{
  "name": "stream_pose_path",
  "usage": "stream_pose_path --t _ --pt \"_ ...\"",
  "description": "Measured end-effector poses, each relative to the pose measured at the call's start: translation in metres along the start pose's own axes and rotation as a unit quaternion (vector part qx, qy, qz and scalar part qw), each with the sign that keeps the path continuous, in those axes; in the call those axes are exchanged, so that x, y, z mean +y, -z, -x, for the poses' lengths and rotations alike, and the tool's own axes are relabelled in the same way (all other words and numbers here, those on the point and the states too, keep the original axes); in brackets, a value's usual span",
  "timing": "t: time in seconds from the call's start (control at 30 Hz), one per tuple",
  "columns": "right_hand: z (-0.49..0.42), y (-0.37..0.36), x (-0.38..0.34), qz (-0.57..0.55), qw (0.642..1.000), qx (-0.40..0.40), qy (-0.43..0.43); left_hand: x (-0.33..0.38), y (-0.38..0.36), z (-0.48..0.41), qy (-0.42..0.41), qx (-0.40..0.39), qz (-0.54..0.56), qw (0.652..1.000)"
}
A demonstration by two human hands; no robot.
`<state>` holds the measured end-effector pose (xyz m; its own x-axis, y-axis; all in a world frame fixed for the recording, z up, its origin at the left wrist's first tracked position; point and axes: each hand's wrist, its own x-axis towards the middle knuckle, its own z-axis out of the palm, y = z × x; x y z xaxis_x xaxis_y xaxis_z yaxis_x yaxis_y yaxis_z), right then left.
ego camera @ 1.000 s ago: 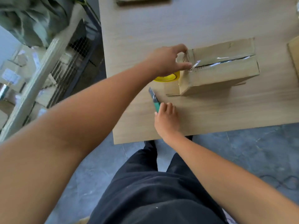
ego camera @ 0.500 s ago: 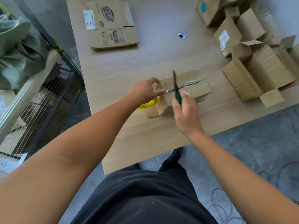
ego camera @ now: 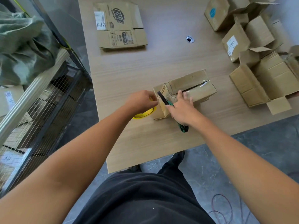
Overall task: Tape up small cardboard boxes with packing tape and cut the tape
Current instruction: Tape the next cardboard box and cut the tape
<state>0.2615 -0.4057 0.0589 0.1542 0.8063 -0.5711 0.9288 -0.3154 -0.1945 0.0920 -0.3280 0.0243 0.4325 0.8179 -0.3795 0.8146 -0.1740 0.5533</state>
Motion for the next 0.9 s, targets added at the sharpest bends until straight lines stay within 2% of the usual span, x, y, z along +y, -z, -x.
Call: stream_pose_path --t 0.07,0.2,0.33,0.37,0.43,0.5,0.57,0.63,0.7,0.73,0.8,0.9 --pt "-0.003 0.003 -0.004 0.044 0.999 -0.018 -0.014 0.005 0.001 0.002 0.001 0.014 -0.014 1.0" --pt "-0.004 0.007 -0.012 0.11 0.992 -0.067 -0.011 0.014 -0.003 0.015 -0.044 0.05 -0.139 0.988" --pt "-0.002 0.006 -0.013 0.114 0.988 -0.091 -0.049 0.01 0.013 0.024 -0.066 0.121 -0.1 0.985" --pt "0.0 0.008 -0.008 0.104 0.989 -0.098 -0.03 0.007 0.02 0.022 -0.069 0.144 -0.082 0.984" --pt "0.003 0.017 0.013 0.025 0.994 -0.089 0.064 0.005 0.036 0.012 -0.075 0.155 -0.066 0.983" --pt "0.013 0.024 0.033 -0.159 0.979 -0.036 0.123 0.003 0.05 -0.005 -0.054 0.092 -0.005 0.994" --pt "0.018 0.018 0.045 -0.331 0.931 0.1 0.112 0.008 0.054 -0.023 -0.029 -0.039 0.126 0.991" --pt "0.01 -0.002 0.051 -0.376 0.891 0.252 0.04 0.015 0.048 -0.033 -0.022 -0.128 0.177 0.976" --pt "-0.003 -0.02 0.051 -0.376 0.859 0.346 -0.037 0.019 0.036 -0.033 -0.023 -0.156 0.196 0.968" --pt "-0.009 -0.026 0.05 -0.395 0.845 0.355 -0.058 0.021 0.03 -0.03 -0.021 -0.158 0.21 0.965" --pt "-0.017 -0.03 0.053 -0.446 0.833 0.325 -0.044 0.025 0.018 -0.017 -0.011 -0.138 0.23 0.963" --pt "-0.028 -0.018 0.074 -0.441 0.855 0.273 0.019 0.033 0.003 0.007 0.003 -0.115 0.24 0.964"
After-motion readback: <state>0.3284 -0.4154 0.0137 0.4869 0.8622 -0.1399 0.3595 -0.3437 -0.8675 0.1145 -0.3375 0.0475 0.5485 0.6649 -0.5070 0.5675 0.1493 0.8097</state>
